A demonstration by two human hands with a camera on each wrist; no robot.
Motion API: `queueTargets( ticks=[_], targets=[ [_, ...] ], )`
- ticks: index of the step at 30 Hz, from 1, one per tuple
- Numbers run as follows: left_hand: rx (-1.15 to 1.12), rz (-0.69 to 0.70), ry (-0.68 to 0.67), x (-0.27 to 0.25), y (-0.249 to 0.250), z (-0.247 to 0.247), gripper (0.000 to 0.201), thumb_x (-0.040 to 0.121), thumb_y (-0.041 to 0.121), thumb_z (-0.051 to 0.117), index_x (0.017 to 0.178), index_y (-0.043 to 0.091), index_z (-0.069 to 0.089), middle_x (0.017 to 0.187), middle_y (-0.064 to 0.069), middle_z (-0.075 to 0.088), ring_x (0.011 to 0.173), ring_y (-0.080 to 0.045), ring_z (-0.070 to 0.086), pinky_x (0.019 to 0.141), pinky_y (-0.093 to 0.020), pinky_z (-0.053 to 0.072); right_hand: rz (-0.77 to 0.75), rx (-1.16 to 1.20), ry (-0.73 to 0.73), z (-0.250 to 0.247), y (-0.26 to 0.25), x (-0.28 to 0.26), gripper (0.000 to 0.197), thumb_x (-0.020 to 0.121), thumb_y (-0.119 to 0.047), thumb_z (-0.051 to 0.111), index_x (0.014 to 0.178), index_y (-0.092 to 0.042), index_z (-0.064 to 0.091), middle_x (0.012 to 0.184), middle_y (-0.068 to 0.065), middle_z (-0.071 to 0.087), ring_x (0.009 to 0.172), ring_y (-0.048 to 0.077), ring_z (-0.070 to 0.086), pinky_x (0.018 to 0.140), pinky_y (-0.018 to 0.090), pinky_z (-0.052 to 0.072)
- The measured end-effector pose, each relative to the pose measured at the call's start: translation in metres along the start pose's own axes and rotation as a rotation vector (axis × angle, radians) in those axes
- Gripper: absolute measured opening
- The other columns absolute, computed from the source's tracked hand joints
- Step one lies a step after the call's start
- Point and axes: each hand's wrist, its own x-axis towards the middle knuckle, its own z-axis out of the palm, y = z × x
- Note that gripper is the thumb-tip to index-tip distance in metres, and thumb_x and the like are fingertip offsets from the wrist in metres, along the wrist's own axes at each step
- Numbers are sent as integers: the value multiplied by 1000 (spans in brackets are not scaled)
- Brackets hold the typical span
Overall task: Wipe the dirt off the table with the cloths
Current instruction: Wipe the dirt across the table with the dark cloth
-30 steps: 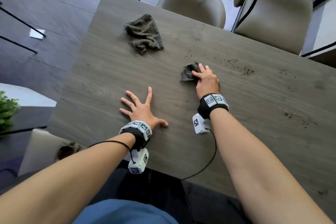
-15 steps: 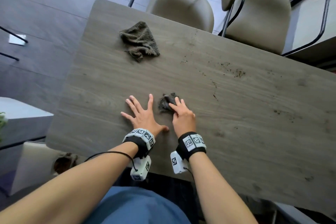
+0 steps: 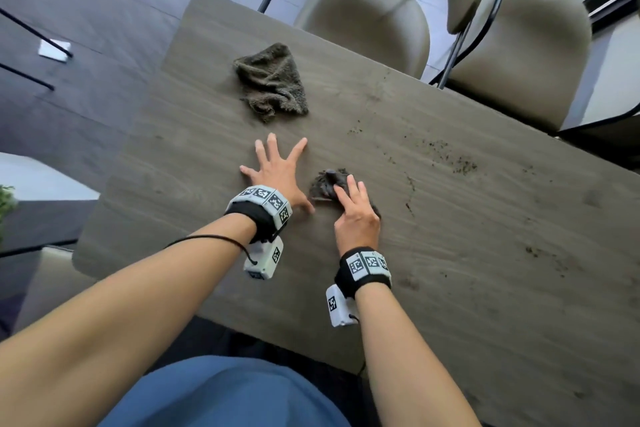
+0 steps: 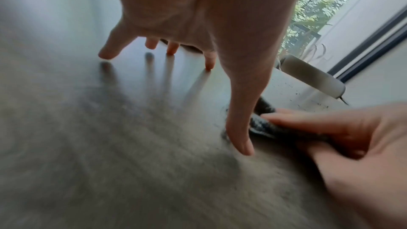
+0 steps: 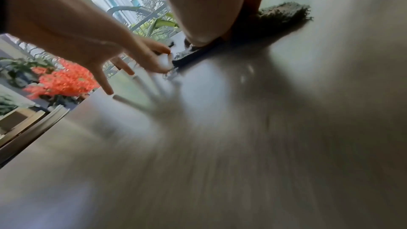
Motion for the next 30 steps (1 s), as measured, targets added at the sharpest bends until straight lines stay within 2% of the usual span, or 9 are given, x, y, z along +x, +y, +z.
queueTargets(
  ticks=[5,11,20,23,27,30],
  targets=[
    [72,-24,-43,7,20,-4,158,38,58,97,150,51,-14,160,-21,-21,147,-54,-10,104,-80,22,41,-1,8,-18,22,65,67,68,15,50,119,-24,69,143,0,52,134,25,46,95,33,48],
    [46,-44,-72,8,20,-7,157,38,55,98,149,53,-13,160,-20,-23,147,-53,-12,105,-80,19,63,-17,-35,-28,29,101,69,74,14,44,126,-25,64,149,-3,44,140,21,37,101,33,42],
    [65,-51,-13,6,17,-4,157,30,61,96,148,58,-8,160,-14,-14,147,-48,-2,107,-75,27,73,-1,-116,-43,36,132,69,78,13,42,126,-31,64,151,-6,41,141,17,34,108,33,35],
    [58,-50,-10,7,17,-4,157,29,62,96,147,59,-6,160,-13,-13,147,-47,-1,106,-74,27,83,117,-53,-46,39,132,67,75,14,39,121,-26,68,146,-1,48,138,20,40,113,30,32],
    [71,-48,13,6,14,-2,157,28,65,95,148,59,-7,161,-13,-11,147,-46,1,106,-72,30,-27,176,119,-46,31,105,62,74,17,43,120,-16,69,140,8,54,132,27,48,111,30,34],
    [80,-39,27,6,13,-1,157,28,66,94,148,60,-7,161,-12,-11,147,-44,2,107,-70,31,-102,186,99,-37,15,72,60,74,17,47,120,-15,69,138,10,55,130,29,50,110,33,38]
  ],
)
